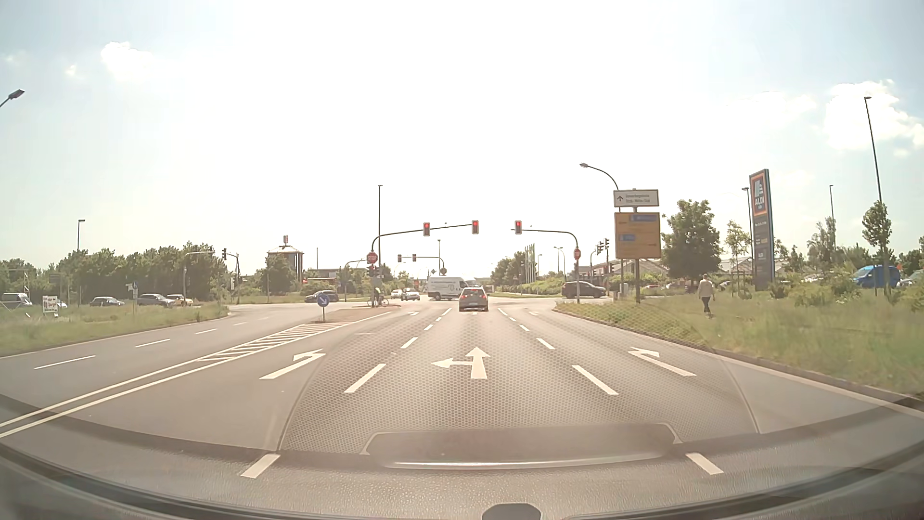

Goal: Follow the waypoints while adhering to traffic rules and regulations

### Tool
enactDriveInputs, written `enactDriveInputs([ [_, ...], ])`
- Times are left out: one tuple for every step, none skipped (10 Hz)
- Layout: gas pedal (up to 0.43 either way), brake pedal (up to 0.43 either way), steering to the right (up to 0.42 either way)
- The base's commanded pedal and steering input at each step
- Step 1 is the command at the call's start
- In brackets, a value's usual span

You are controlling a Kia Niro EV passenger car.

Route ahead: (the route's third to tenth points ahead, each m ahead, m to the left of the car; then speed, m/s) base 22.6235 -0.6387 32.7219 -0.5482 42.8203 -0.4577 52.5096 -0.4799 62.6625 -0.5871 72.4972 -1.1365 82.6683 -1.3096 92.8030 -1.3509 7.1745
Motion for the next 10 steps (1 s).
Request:
enactDriveInputs([
  [0.0, 0.0, 0.007],
  [0.0, 0.0, 0.007],
  [0.0, 0.0, 0.007],
  [0.0, 0.0, 0.007],
  [0.0, 0.0, 0.007],
  [0.0, 0.0, 0.007],
  [0.0, 0.0, 0.007],
  [0.0, 0.0, 0.007],
  [0.0, 0.0, 0.007],
  [0.0, 0.0, 0.007],
])
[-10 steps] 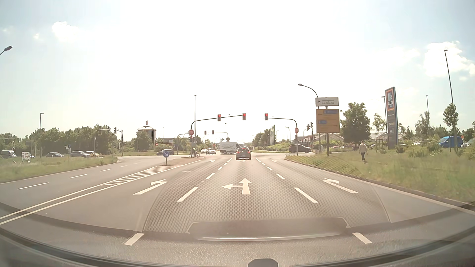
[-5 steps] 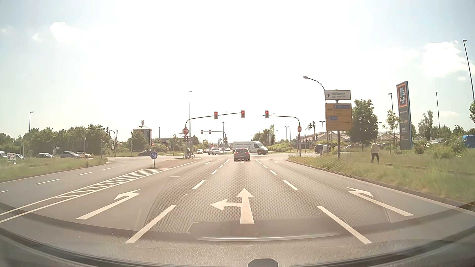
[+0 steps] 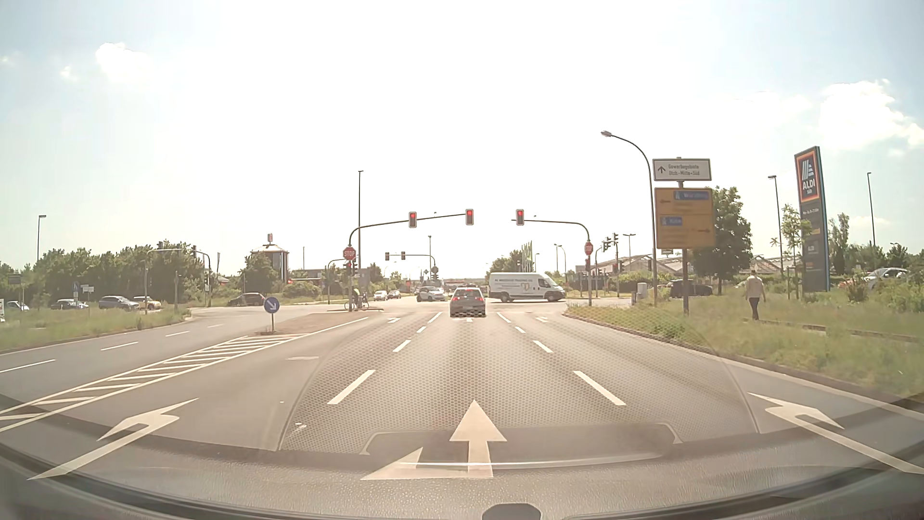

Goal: Follow the waypoints while adhering to traffic rules and regulations

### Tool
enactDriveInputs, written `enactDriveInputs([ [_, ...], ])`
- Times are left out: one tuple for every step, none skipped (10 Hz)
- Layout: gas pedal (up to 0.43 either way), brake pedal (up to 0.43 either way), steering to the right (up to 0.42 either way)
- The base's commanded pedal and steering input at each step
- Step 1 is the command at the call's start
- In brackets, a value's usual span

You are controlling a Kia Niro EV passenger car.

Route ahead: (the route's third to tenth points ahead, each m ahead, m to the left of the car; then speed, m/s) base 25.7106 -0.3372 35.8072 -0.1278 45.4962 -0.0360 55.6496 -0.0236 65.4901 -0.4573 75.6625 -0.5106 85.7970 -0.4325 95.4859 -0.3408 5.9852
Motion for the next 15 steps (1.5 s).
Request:
enactDriveInputs([
  [0.0, 0.0, 0.007],
  [0.0, 0.0, 0.007],
  [0.0, 0.0, 0.007],
  [0.0, 0.0, 0.006],
  [0.0, 0.0, 0.006],
  [0.0, 0.0, 0.006],
  [0.0, 0.0, 0.006],
  [0.0, 0.0, 0.006],
  [0.0, 0.0, 0.005],
  [0.0, 0.0, 0.003],
  [0.0, 0.0, -0.001],
  [0.0, 0.0, -0.003],
  [0.0, 0.0, -0.003],
  [0.0, 0.0, -0.004],
  [0.0, 0.0, -0.005],
])
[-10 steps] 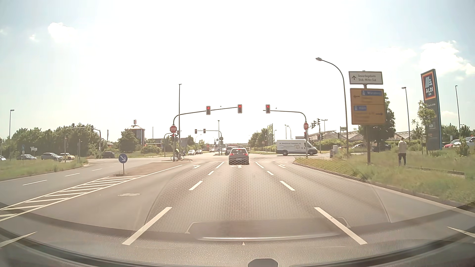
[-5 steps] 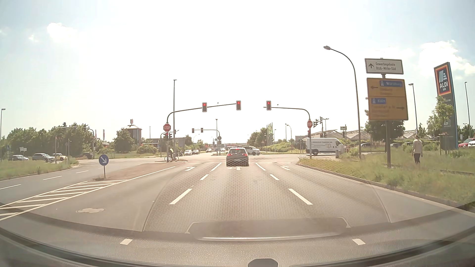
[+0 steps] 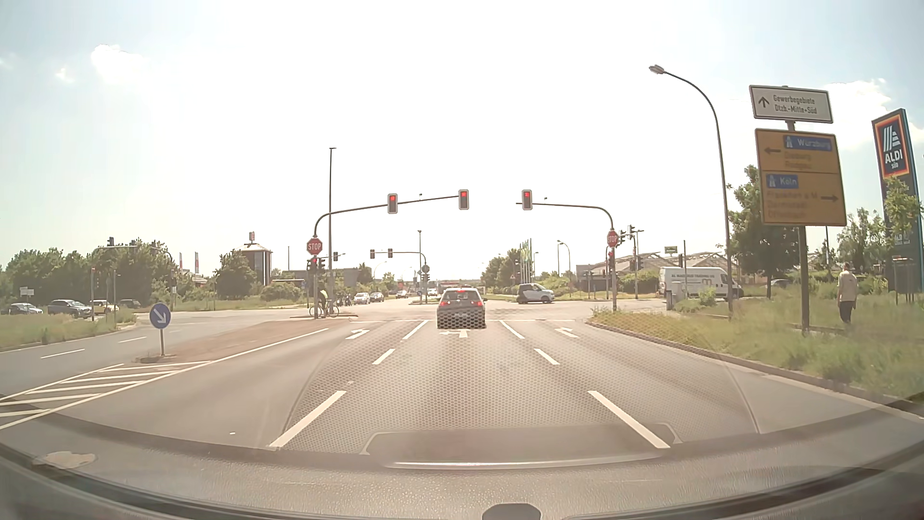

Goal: Follow the waypoints while adhering to traffic rules and regulations

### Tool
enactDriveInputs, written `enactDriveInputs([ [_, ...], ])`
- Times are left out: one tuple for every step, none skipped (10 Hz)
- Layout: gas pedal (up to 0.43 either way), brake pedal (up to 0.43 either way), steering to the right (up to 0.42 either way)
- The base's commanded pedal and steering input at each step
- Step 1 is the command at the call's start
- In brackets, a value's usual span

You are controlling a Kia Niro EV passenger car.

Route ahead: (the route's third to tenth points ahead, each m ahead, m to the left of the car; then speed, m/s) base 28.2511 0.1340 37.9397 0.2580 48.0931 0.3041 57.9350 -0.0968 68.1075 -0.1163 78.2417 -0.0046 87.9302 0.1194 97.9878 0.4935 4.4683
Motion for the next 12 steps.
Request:
enactDriveInputs([
  [0.0, 0.0, -0.006],
  [0.0, 0.0, -0.006],
  [0.0, 0.0, -0.006],
  [0.0, 0.0, -0.006],
  [0.0, 0.0, -0.006],
  [0.0, 0.0, -0.006],
  [0.0, 0.0, -0.005],
  [0.0, 0.0, -0.005],
  [0.0, 0.0, -0.005],
  [0.0, 0.0, -0.005],
  [0.0, 0.0, -0.005],
  [0.0, 0.0, -0.005],
])
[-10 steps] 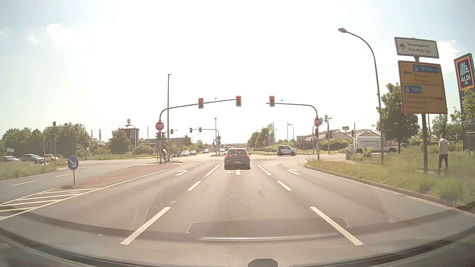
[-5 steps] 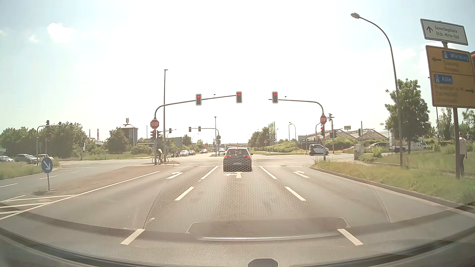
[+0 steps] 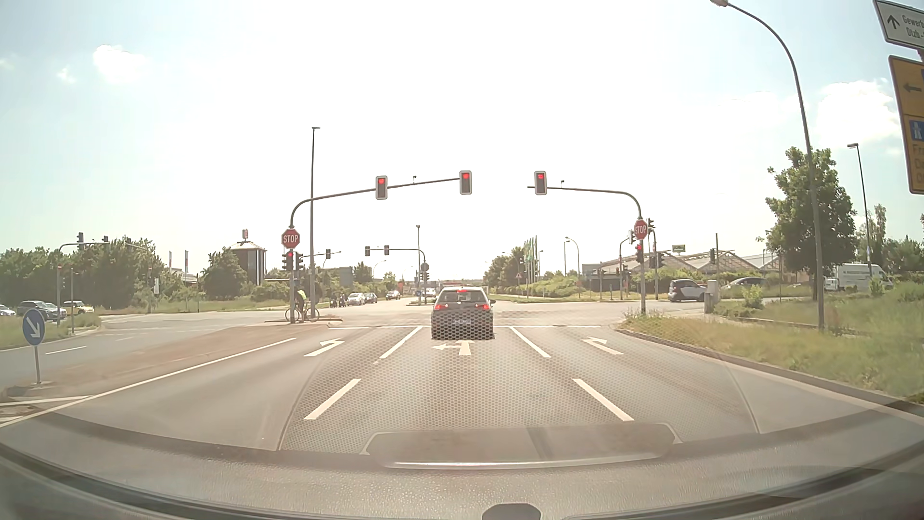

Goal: Follow the waypoints while adhering to traffic rules and regulations

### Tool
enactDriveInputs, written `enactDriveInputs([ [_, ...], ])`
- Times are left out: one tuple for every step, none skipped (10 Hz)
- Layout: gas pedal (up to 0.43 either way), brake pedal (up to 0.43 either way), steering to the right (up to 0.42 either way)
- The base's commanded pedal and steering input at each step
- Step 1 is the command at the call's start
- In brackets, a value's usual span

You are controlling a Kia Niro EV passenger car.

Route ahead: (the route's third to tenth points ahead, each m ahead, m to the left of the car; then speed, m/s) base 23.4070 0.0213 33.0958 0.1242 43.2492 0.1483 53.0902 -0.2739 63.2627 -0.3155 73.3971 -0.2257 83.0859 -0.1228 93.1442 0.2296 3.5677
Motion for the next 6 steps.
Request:
enactDriveInputs([
  [0.0, 0.0, -0.005],
  [0.0, 0.0, -0.005],
  [0.0, 0.0, -0.005],
  [0.0, 0.0, -0.005],
  [0.0, 0.0, -0.005],
  [0.0, 0.0, -0.005],
])
